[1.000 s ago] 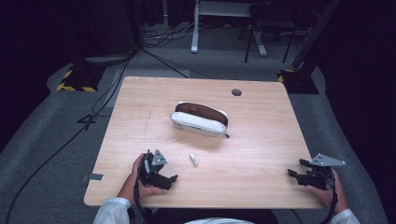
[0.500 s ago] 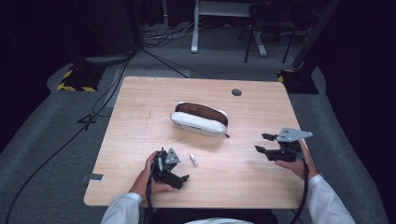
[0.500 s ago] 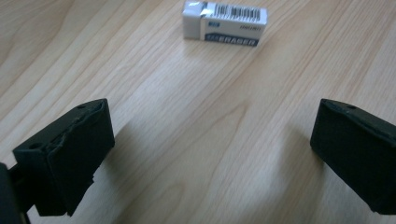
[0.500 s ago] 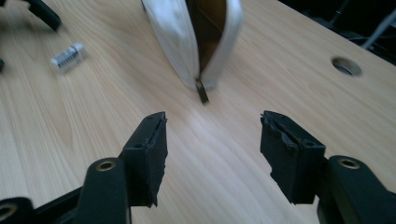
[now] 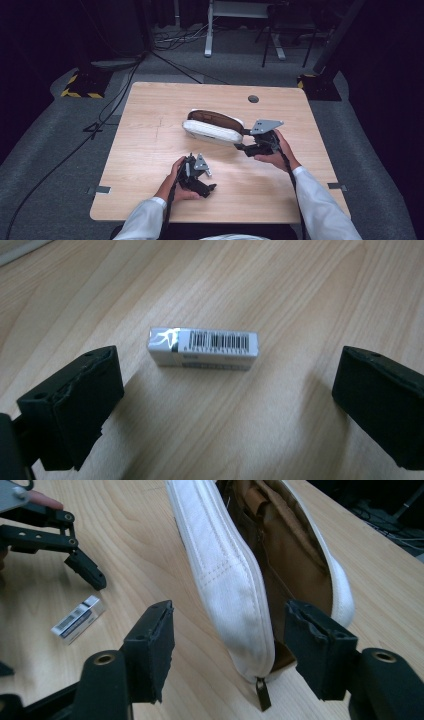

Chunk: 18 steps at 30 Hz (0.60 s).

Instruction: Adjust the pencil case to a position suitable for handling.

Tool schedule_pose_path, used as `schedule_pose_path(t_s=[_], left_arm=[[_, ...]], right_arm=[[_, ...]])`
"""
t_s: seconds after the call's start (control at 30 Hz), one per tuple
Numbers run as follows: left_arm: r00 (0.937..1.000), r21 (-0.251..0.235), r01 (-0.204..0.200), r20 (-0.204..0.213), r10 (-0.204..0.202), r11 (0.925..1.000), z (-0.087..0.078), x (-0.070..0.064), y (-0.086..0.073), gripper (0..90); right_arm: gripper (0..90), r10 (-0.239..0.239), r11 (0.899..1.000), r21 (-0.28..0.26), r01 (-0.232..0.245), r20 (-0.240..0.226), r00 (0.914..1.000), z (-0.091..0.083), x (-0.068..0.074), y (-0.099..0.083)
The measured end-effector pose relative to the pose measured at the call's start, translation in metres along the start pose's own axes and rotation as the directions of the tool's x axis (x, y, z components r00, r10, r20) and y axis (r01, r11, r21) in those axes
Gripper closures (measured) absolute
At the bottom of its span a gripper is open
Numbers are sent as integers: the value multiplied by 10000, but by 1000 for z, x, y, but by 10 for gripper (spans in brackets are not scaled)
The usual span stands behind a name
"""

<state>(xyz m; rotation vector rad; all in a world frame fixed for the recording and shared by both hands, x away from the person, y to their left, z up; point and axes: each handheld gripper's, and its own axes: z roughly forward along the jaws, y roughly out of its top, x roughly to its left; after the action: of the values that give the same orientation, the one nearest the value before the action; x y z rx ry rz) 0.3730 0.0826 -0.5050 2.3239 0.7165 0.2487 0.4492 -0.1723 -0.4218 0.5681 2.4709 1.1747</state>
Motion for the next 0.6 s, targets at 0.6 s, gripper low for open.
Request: schedule_pose_path(t_s=[0.6], left_arm=[[9998,-668,-92,147,102,9977,0,8,4,369]], right_arm=[[575,-131,9973,732,103,384,9992,36,-4,-1]])
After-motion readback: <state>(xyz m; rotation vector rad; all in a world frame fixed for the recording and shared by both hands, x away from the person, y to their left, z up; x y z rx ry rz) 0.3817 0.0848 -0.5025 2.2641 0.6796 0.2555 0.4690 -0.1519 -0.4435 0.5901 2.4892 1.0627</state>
